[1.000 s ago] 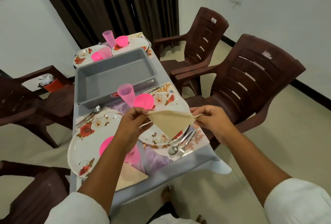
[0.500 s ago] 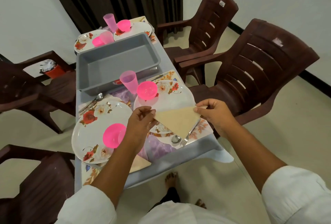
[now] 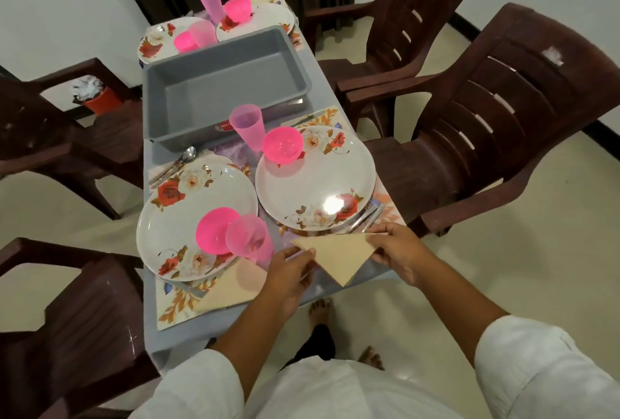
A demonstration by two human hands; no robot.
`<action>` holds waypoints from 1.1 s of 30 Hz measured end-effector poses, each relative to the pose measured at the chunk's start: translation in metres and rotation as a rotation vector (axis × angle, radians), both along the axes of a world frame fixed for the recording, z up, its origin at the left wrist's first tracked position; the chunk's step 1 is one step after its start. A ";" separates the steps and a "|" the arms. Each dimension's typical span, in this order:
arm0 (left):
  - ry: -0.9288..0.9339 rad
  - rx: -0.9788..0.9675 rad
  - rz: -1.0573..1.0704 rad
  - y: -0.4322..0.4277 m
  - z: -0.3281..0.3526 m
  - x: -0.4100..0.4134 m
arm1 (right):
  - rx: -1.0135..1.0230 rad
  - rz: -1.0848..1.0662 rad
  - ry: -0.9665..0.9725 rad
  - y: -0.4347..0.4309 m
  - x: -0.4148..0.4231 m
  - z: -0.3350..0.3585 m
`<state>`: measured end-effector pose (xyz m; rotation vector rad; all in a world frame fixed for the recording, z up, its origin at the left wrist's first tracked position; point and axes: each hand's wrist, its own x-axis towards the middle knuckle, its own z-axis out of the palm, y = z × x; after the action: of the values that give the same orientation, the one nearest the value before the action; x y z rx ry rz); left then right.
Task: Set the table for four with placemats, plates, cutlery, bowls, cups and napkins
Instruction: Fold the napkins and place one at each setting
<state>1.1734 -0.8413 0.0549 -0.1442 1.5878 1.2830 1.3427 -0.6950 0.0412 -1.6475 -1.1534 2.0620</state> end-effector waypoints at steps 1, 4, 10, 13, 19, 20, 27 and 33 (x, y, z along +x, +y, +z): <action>-0.016 -0.024 0.006 -0.002 -0.004 0.001 | -0.010 -0.011 -0.002 -0.004 0.001 -0.005; -0.026 -0.081 -0.007 -0.005 -0.013 0.001 | -0.038 -0.023 0.010 -0.016 0.002 -0.013; -0.019 -0.060 0.010 -0.006 -0.011 0.006 | 0.003 0.045 -0.029 -0.025 0.002 -0.020; -0.024 0.003 0.031 0.001 -0.004 0.005 | 0.043 0.002 0.013 -0.016 0.002 -0.015; 0.011 0.157 0.057 0.046 0.035 -0.007 | 0.080 -0.122 0.133 0.022 -0.019 0.015; 0.025 0.182 0.073 0.057 0.042 -0.012 | 0.085 -0.143 0.162 0.031 -0.025 0.021; 0.082 0.300 0.103 0.142 0.074 -0.061 | -0.046 -0.288 0.444 0.096 -0.089 0.069; 0.083 0.233 0.190 0.210 0.064 -0.104 | 0.009 -0.230 0.283 0.151 -0.153 0.066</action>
<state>1.0690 -0.6310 0.1190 -0.0988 1.5085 1.6302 1.1892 -0.5435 0.1073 -1.3569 -0.8372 2.0534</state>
